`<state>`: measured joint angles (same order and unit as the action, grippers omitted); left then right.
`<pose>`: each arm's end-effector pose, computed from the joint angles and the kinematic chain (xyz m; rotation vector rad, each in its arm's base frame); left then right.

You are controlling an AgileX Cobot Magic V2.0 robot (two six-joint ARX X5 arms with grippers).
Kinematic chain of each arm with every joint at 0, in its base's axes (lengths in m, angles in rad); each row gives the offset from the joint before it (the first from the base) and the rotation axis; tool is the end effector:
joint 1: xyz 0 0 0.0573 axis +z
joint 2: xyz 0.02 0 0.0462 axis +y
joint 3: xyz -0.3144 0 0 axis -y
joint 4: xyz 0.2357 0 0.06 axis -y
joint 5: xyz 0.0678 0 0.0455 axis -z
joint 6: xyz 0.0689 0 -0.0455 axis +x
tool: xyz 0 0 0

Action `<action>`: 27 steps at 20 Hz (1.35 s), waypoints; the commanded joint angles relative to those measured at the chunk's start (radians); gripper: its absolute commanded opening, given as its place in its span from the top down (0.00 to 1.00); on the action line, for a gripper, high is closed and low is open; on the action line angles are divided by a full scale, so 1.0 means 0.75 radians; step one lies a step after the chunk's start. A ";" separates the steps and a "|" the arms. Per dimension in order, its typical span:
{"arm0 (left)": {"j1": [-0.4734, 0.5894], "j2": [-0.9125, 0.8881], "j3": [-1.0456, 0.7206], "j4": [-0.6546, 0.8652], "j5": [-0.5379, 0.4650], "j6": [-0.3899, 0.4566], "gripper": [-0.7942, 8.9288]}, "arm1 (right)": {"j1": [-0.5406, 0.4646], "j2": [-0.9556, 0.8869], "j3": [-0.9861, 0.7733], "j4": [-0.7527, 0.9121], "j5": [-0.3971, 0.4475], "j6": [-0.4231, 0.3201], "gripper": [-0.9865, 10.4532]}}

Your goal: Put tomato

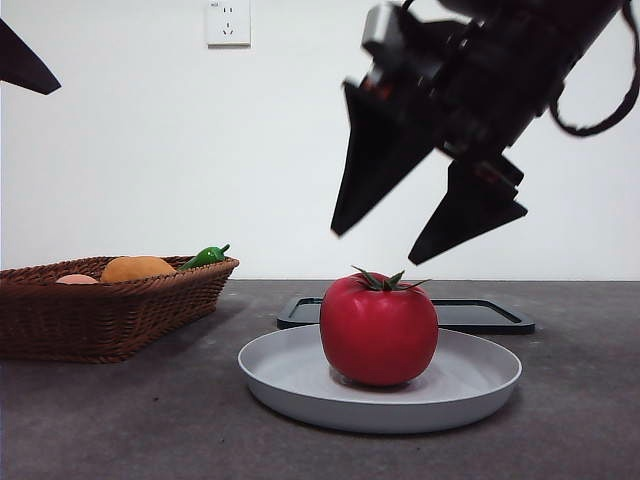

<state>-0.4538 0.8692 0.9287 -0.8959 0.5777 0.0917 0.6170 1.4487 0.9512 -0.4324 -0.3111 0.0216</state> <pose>0.1030 -0.0921 0.3244 0.0243 0.8257 -1.0073 0.2302 0.1892 0.2489 -0.1280 0.9598 0.8478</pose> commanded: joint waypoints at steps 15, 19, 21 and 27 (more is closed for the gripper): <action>-0.005 0.006 0.026 0.008 0.008 0.018 0.34 | 0.056 0.278 0.026 0.113 0.102 -0.013 0.45; -0.005 0.006 0.026 0.008 0.008 0.018 0.34 | 0.057 0.291 0.026 0.121 0.112 -0.010 0.56; -0.005 0.006 0.026 0.008 0.008 0.018 0.34 | 0.057 0.290 0.026 0.121 0.111 -0.009 0.68; -0.005 0.006 0.026 0.008 0.008 0.018 0.34 | 0.053 0.246 0.152 0.056 0.103 -0.009 0.70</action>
<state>-0.4538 0.8692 0.9287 -0.8944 0.5777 0.0917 0.6487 1.6428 1.0344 -0.4034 -0.2325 0.0216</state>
